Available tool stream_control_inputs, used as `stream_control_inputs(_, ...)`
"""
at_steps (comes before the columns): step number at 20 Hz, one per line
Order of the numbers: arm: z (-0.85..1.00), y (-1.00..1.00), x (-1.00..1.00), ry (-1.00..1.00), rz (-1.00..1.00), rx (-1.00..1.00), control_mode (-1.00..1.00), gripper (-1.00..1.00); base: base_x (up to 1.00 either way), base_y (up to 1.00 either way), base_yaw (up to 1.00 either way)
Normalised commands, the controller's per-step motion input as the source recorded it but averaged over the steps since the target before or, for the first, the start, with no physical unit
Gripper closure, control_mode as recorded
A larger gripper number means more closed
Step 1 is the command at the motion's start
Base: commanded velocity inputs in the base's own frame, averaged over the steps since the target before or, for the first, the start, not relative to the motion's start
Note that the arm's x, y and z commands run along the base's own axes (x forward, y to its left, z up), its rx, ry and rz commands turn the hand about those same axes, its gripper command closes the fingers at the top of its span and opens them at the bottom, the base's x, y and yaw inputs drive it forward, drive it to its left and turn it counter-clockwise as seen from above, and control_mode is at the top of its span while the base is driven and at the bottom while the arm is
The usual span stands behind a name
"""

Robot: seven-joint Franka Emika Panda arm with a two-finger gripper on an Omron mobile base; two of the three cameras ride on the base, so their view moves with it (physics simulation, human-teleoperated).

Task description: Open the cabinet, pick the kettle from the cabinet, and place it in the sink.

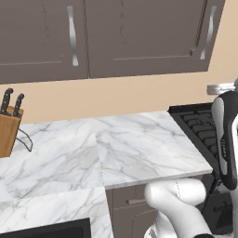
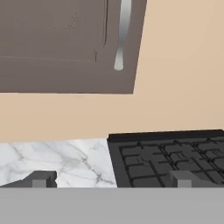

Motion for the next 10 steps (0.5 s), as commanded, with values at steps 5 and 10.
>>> stream_control_inputs(5, 0.26, -0.09, -0.01, 0.01, 0.0, 0.0, -1.0, -1.0, 0.0, 0.0, 0.0)
stream_control_inputs(10, 0.27, -0.05, 0.0, 0.0, 0.0, 0.0, -1.0, -1.0, 0.0, 0.0, 0.0)
